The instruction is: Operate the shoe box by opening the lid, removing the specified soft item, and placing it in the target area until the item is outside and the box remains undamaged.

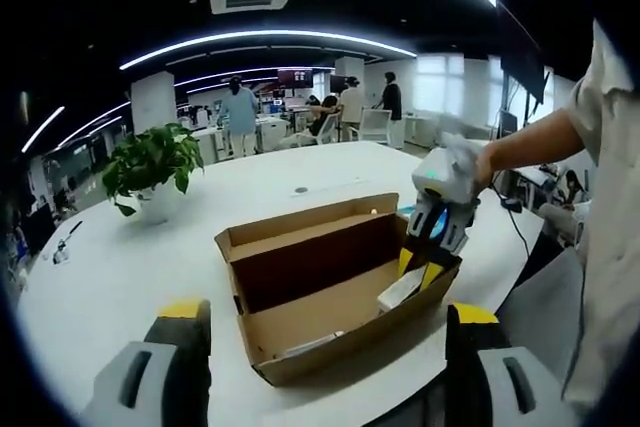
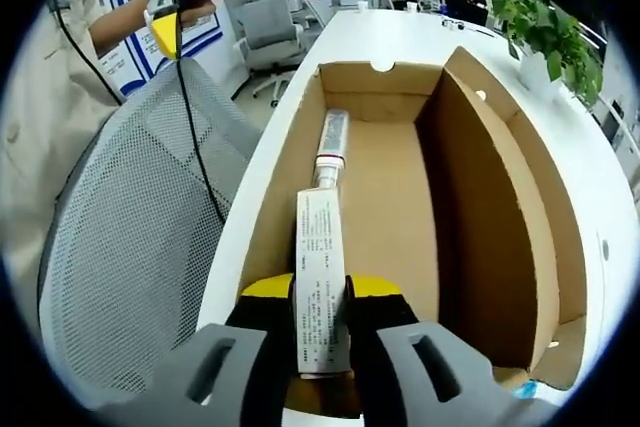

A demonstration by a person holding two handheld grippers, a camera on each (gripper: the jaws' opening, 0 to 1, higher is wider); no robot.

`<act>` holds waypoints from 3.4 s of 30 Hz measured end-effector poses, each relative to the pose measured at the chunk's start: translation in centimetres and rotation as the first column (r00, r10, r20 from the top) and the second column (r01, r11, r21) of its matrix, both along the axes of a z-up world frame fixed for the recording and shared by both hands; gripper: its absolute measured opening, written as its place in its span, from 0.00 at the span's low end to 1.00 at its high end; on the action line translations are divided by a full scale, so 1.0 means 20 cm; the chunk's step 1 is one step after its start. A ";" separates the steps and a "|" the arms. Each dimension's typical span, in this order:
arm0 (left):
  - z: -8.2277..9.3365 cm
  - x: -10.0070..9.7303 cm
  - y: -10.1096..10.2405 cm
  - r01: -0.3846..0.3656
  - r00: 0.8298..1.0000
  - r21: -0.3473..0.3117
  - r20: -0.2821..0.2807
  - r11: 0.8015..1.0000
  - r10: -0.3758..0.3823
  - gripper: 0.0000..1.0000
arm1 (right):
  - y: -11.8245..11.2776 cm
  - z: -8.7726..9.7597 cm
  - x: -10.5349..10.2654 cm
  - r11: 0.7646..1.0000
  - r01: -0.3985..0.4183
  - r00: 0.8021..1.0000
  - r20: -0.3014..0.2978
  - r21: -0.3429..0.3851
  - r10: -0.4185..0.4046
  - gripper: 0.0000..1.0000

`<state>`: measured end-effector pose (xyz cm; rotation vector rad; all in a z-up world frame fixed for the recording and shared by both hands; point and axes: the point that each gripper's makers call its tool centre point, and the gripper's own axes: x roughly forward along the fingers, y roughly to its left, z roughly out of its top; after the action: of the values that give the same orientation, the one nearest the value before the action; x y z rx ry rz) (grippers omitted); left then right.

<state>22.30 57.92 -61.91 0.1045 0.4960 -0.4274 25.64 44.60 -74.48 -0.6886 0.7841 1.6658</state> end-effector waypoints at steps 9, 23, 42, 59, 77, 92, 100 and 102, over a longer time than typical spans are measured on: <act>-0.01 0.00 -0.01 0.009 1.000 0.005 -0.004 1.000 -0.009 1.00 | 0.01 0.04 0.00 1.000 0.023 1.000 -0.006 0.013 -0.023 0.16; -0.02 0.00 -0.01 0.018 1.000 0.005 -0.004 1.000 -0.018 1.00 | -0.02 0.20 0.07 0.998 0.038 0.998 0.041 0.052 -0.040 0.16; -0.02 0.04 -0.08 0.057 0.998 0.020 0.000 0.998 -0.057 1.00 | -0.05 0.41 0.15 0.989 0.054 0.994 0.086 0.134 -0.066 0.16; 0.00 0.03 -0.11 0.070 0.997 0.016 0.007 0.997 -0.070 1.00 | -0.12 0.59 0.19 0.986 0.044 0.991 0.117 0.158 -0.063 0.16; 0.00 0.04 -0.13 0.086 0.996 0.010 0.010 0.996 -0.086 1.00 | -0.34 0.79 0.34 0.984 0.082 0.980 0.168 0.157 -0.108 0.16; 0.01 0.05 -0.14 0.096 0.995 0.004 0.008 0.995 -0.096 1.00 | -0.55 0.89 0.47 0.983 0.129 0.961 0.227 0.128 -0.156 0.16; 0.00 0.05 -0.13 0.095 0.996 0.001 0.004 0.996 -0.095 1.00 | -0.65 0.89 0.53 0.983 0.155 0.954 0.243 0.099 -0.175 0.16; 0.00 0.05 -0.13 0.093 0.996 0.000 0.002 0.996 -0.093 1.00 | -0.68 0.88 0.55 0.983 0.162 0.952 0.248 0.091 -0.179 0.16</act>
<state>23.30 55.33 -61.99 0.1282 0.4907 -0.5186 36.61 30.94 -56.83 -0.7476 0.5815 1.4074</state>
